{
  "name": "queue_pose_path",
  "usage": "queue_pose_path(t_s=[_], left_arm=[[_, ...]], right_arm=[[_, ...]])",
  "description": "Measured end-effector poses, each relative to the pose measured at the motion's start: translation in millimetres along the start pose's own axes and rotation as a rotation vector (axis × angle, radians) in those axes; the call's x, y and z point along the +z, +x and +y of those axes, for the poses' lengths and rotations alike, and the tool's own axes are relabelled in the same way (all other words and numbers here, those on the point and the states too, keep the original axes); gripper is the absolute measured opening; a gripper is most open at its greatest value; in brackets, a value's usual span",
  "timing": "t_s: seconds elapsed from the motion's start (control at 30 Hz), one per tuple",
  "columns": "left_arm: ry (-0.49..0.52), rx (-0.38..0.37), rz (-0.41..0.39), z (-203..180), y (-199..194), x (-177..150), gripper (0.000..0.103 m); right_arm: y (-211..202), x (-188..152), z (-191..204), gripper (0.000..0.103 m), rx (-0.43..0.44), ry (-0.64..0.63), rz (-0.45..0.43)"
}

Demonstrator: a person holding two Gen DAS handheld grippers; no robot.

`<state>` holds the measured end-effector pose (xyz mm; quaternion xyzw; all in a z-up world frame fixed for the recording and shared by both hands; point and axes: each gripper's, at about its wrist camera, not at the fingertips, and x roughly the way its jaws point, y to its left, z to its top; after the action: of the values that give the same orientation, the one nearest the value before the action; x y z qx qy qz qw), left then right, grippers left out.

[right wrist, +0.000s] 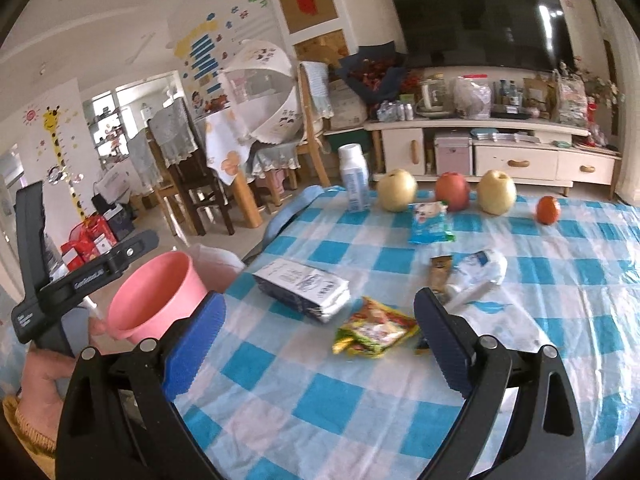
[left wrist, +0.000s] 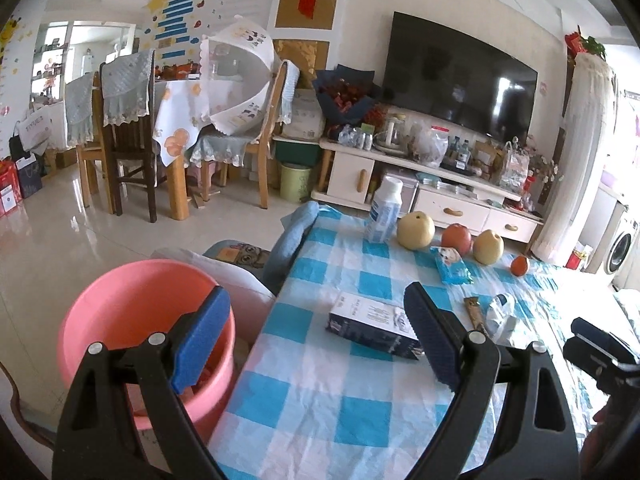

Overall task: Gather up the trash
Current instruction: 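Move both tools back over the table, then grasp the blue cartoon snack bag with the left tool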

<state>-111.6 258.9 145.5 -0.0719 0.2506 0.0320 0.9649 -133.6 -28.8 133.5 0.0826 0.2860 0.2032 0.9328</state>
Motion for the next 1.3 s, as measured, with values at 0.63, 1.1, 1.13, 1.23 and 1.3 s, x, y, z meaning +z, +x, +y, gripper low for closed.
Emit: queue_pose_path(t_s=[0.63, 1.1, 1.13, 1.23, 1.3], left_arm=[[0.156, -0.192, 0.194, -145, 86, 15, 0.089], [0.195, -0.203, 0.418, -262, 269, 15, 0.089], [0.191, -0.203, 0.432, -267, 282, 16, 0.089], [0.189, -0.168, 0.458, -274, 312, 17, 0.089], [0.185, -0.158, 0.475, -275, 325, 18, 0.089]], right_arm=[[9, 0, -141, 0.094, -0.217, 0.145, 0.050], [39, -6, -167, 0.094, -0.202, 0.130, 0.163], [42, -7, -167, 0.094, -0.204, 0.118, 0.175], [48, -9, -171, 0.094, -0.199, 0.107, 0.201], [51, -9, -176, 0.094, -0.190, 0.120, 0.214]])
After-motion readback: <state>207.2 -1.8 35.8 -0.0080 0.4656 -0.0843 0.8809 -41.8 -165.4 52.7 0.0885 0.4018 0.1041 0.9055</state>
